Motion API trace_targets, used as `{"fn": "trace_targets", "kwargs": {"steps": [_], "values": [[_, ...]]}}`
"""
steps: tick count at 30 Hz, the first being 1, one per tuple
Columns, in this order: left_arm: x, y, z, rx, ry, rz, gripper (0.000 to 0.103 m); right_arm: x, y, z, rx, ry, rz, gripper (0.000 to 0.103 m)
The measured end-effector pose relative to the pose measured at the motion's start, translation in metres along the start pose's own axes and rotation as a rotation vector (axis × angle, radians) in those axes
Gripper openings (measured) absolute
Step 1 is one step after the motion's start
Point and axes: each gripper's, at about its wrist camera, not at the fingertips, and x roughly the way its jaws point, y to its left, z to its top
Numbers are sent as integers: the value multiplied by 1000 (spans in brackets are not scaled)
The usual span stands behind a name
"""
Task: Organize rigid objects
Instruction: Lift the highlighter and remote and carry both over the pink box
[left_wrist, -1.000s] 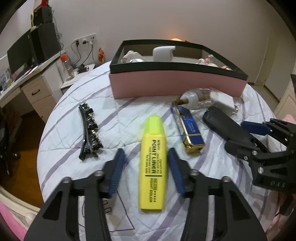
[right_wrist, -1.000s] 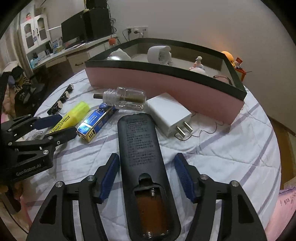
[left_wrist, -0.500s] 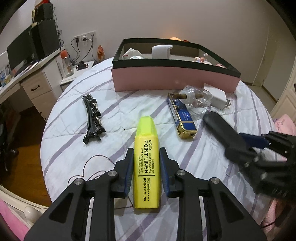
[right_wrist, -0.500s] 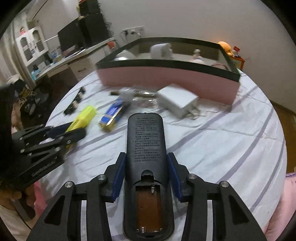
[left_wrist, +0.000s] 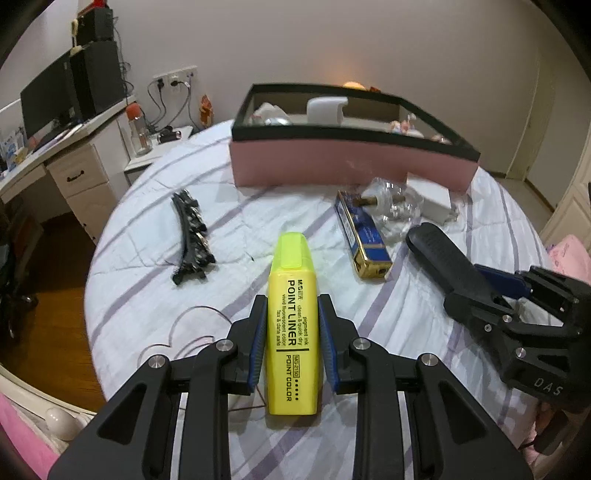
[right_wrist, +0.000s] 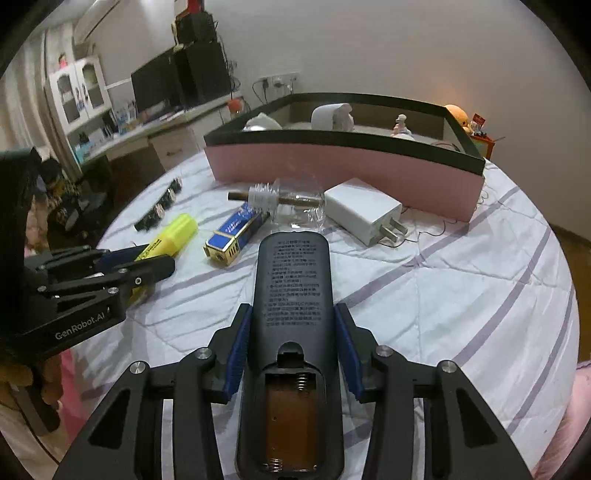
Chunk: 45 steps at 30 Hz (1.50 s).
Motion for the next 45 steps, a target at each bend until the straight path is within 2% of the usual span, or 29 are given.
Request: {"fn": "trace_targets", "kwargs": {"steps": [10,15,19,30,35,45], "values": [[-59,0,23,-37,-162,18,27,-44,5,29,23,-155,47,45],[-93,-2,33,-61,-257,79,27,-68,13,38,9,-237,34,45],[-120,-7,41,-50,-317,114,27,-93,20,46,0,-337,32,45],[-186,-23,65,-13,-498,135,27,-146,34,68,-43,-468,37,45],[-198,-28,72,-5,-530,116,27,-161,35,74,-48,-512,27,45],[-200,-35,89,18,-561,135,27,-165,25,84,-52,-529,28,45]]}}
